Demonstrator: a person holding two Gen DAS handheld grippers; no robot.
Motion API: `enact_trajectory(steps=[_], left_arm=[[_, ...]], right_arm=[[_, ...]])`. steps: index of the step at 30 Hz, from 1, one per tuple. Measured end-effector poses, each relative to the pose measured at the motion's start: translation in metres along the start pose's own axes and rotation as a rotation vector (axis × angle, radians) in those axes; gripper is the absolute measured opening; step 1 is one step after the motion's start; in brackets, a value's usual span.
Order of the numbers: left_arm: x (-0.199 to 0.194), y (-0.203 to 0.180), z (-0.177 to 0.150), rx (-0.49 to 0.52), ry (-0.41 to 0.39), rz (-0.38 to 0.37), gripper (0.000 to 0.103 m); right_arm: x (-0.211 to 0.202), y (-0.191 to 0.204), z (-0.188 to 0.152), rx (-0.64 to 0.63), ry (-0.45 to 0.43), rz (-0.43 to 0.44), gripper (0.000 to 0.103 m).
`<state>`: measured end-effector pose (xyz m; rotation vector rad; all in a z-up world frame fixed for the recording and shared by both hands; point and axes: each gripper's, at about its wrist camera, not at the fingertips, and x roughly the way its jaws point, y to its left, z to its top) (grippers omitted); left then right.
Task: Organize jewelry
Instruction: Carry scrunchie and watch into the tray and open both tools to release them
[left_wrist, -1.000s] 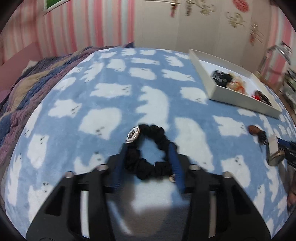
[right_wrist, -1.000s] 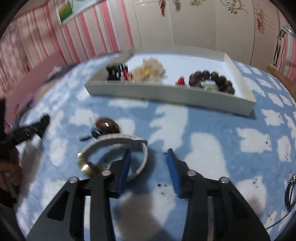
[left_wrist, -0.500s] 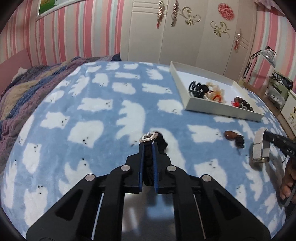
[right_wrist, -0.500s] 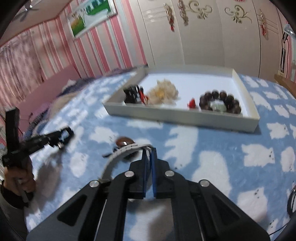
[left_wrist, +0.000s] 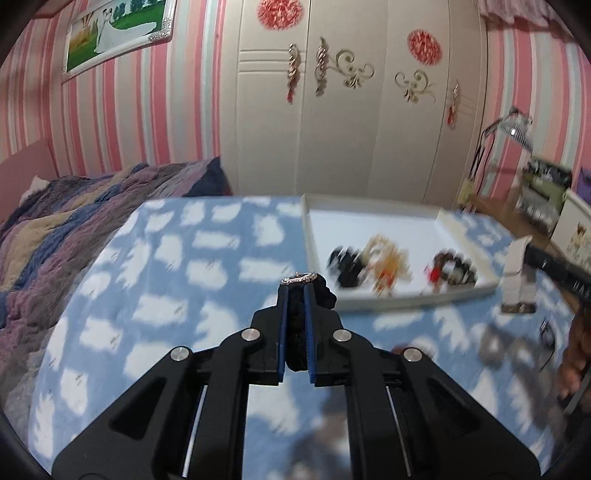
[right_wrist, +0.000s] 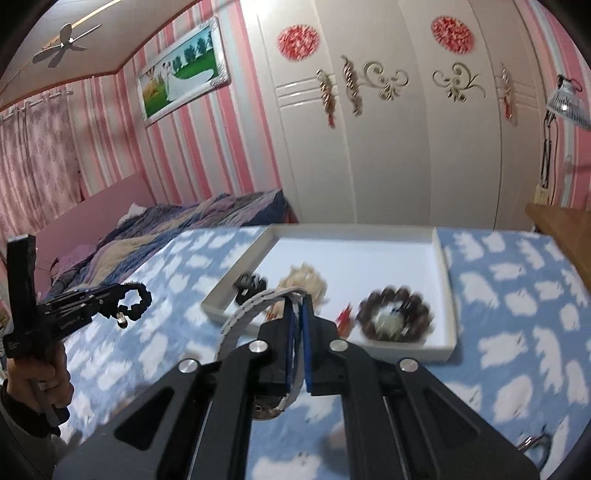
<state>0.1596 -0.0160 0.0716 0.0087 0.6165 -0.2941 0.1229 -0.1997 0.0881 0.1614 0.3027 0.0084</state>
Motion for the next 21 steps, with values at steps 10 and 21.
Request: enact_trajectory(steps=[10, 21], left_arm=[[0.041, -0.056, 0.067, -0.037, -0.053, -0.063, 0.006], [0.115, -0.079, 0.026, 0.029, 0.031, -0.102, 0.006]], right_arm=[[0.036, -0.027, 0.037, 0.01, -0.018, -0.08, 0.004], [0.092, -0.059, -0.006, 0.032, 0.055, -0.129, 0.005]])
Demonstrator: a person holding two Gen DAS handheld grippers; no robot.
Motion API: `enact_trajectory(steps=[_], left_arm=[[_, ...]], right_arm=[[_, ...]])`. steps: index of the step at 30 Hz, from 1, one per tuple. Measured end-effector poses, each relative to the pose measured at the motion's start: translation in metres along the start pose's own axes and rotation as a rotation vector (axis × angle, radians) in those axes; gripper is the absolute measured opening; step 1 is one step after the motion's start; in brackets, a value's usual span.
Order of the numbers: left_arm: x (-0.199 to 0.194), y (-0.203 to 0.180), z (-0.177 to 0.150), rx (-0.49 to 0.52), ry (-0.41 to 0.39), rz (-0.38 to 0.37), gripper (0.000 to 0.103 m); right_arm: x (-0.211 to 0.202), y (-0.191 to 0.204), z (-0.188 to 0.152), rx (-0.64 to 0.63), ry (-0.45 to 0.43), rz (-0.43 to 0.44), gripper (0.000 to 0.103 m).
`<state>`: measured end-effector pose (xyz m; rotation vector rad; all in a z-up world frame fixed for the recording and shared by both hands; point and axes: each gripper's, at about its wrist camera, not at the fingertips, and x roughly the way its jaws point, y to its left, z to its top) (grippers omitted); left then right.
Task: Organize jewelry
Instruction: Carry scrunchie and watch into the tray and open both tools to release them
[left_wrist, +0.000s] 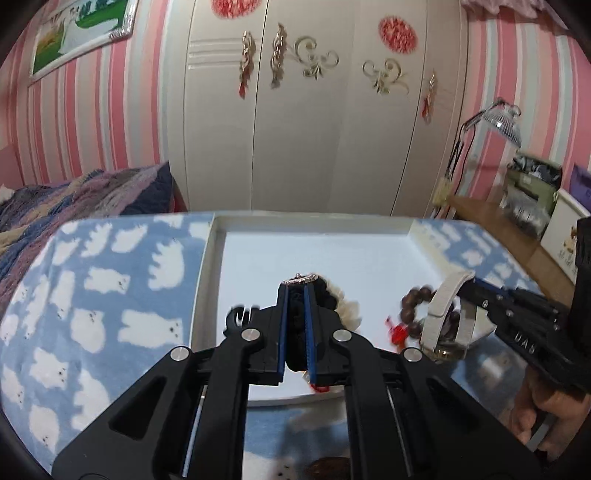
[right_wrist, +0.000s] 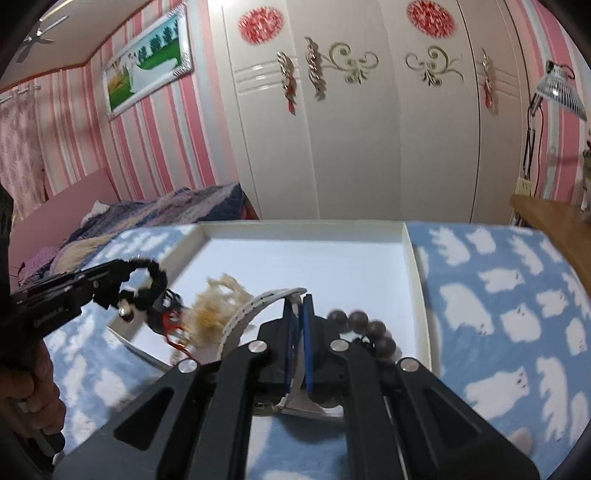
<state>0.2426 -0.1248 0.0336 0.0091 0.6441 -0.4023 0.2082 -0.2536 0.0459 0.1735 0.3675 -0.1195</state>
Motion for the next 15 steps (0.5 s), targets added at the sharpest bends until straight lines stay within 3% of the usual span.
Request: enact_trajectory(steps=[15], left_arm=[[0.027, -0.001, -0.01, -0.003, 0.021, -0.003, 0.006]], right_arm=[[0.006, 0.003, 0.002, -0.013, 0.021, -0.015, 0.005]])
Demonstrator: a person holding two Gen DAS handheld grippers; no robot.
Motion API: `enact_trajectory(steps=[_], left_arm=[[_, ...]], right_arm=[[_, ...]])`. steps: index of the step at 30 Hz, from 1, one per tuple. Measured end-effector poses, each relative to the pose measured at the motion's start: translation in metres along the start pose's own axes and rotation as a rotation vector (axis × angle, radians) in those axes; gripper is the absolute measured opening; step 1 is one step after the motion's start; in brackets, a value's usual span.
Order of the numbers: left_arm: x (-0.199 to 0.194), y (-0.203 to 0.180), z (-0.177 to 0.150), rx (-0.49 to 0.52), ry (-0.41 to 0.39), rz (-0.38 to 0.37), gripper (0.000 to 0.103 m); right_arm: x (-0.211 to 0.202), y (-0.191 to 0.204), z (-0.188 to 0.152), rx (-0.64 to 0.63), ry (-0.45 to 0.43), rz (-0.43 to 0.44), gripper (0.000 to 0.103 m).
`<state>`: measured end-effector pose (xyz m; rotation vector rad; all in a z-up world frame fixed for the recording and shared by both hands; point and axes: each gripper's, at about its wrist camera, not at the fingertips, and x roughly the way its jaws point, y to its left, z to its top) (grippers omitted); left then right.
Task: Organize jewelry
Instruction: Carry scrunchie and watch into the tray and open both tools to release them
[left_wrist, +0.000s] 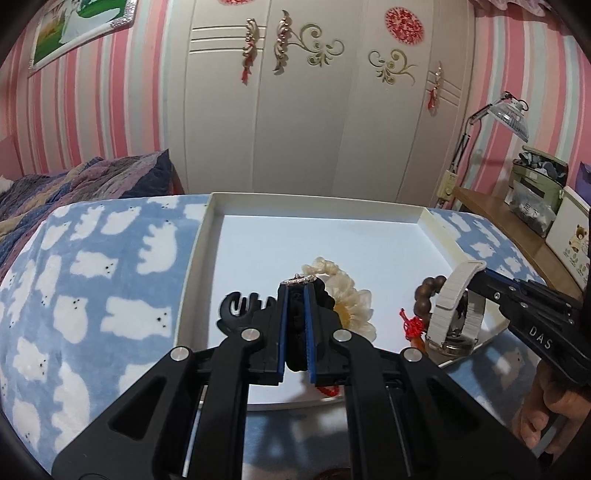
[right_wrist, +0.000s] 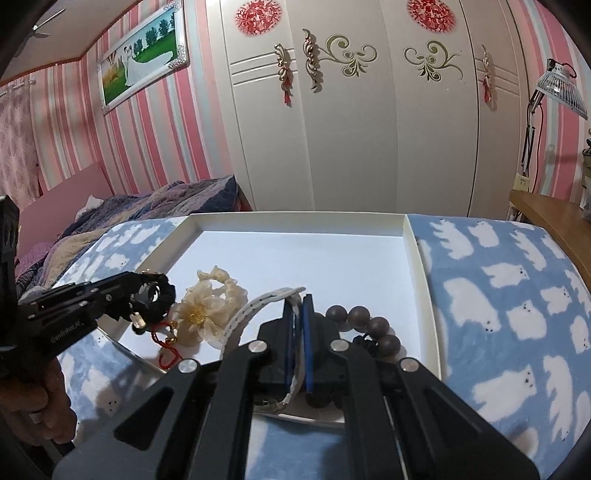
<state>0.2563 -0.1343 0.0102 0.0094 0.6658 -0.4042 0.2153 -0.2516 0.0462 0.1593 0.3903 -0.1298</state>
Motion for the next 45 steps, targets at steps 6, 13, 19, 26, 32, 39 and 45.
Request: enact_trajectory(steps=[6, 13, 19, 26, 32, 39, 45], left_arm=[[0.013, 0.002, -0.007, 0.005, 0.035, -0.016, 0.006], [0.025, -0.001, -0.017, 0.003, 0.078, -0.005, 0.006], [0.024, -0.008, -0.025, 0.03, 0.083, 0.002, 0.006], [0.024, -0.003, -0.027, 0.014, 0.094, 0.0, 0.007], [0.027, -0.004, -0.026, 0.008, 0.1, 0.011, 0.007], [0.026, -0.005, -0.026, 0.014, 0.097, 0.015, 0.007], [0.024, -0.007, -0.026, 0.021, 0.096, 0.016, 0.007]], right_arm=[[0.006, -0.005, -0.001, 0.014, 0.024, -0.014, 0.005], [0.007, -0.005, -0.009, 0.003, 0.043, -0.027, 0.005], [0.007, -0.007, -0.015, 0.007, 0.058, -0.048, 0.005], [0.009, 0.0, -0.018, -0.028, 0.06, -0.07, 0.008], [0.008, -0.002, -0.019, -0.029, 0.054, -0.083, 0.008], [0.008, -0.001, -0.019, -0.028, 0.051, -0.084, 0.008], [0.008, -0.001, -0.019, -0.029, 0.049, -0.084, 0.008]])
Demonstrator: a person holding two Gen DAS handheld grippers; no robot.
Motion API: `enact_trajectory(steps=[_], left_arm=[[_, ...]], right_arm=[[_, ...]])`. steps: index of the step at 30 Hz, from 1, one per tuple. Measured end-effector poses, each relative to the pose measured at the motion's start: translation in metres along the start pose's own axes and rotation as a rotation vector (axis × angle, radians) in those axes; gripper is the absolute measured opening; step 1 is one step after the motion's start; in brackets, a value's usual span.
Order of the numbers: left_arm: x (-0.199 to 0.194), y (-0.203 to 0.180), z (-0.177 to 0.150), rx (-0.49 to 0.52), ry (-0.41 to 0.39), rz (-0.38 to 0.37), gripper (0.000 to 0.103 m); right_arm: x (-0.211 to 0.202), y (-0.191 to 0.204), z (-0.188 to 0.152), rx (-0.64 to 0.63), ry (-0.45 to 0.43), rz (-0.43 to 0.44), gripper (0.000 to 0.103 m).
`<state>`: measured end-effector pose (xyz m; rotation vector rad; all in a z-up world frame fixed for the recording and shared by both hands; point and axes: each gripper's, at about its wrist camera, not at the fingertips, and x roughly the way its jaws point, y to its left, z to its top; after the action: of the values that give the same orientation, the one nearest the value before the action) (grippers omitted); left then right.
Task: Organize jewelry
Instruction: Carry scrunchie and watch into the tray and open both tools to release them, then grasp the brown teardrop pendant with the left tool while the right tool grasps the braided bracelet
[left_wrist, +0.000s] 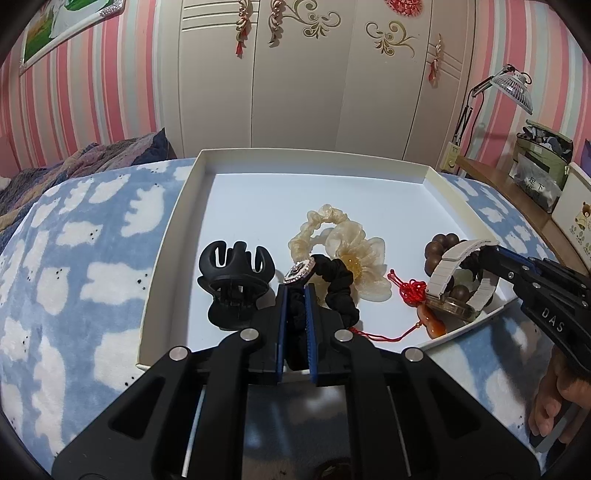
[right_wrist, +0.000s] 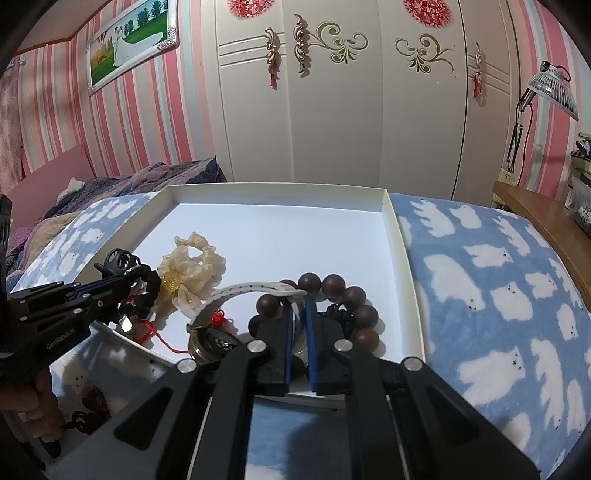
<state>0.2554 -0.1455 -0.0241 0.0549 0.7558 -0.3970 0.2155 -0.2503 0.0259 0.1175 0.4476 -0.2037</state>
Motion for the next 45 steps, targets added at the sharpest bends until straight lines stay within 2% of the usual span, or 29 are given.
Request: enact_trajectory(steps=[13, 16, 18, 20, 25, 27, 33, 36, 41, 45], left_arm=[[-0.002, 0.003, -0.003, -0.005, 0.009, 0.006, 0.014], [-0.003, 0.004, -0.004, -0.008, 0.009, 0.009, 0.018], [-0.005, 0.005, -0.005, -0.015, 0.006, 0.012, 0.035], [-0.009, 0.008, -0.005, -0.024, -0.005, 0.003, 0.05], [-0.018, 0.01, -0.003, -0.017, -0.026, 0.011, 0.06], [-0.022, 0.011, -0.003, -0.012, -0.032, 0.02, 0.061], [-0.038, 0.023, 0.006, -0.016, -0.067, 0.053, 0.063], [-0.042, 0.028, 0.008, -0.023, -0.058, 0.066, 0.064], [-0.058, 0.037, 0.016, -0.054, -0.091, 0.065, 0.064], [-0.069, 0.046, 0.02, -0.084, -0.11, 0.062, 0.066]], right_arm=[[0.0, -0.003, 0.0, 0.012, 0.0, -0.003, 0.009], [-0.003, -0.008, 0.001, 0.03, -0.013, -0.016, 0.029], [-0.004, -0.011, 0.002, 0.037, -0.013, -0.015, 0.034], [-0.003, -0.013, 0.002, 0.037, -0.013, -0.02, 0.035], [-0.006, -0.016, 0.002, 0.046, -0.015, -0.018, 0.042], [-0.008, -0.016, 0.003, 0.044, -0.017, -0.014, 0.045], [-0.01, -0.015, 0.004, 0.04, -0.019, -0.013, 0.046], [-0.011, -0.015, 0.004, 0.038, -0.022, -0.012, 0.05], [-0.013, -0.021, 0.007, 0.031, -0.024, -0.045, 0.05], [-0.01, -0.027, 0.008, 0.031, 0.005, -0.029, 0.057]])
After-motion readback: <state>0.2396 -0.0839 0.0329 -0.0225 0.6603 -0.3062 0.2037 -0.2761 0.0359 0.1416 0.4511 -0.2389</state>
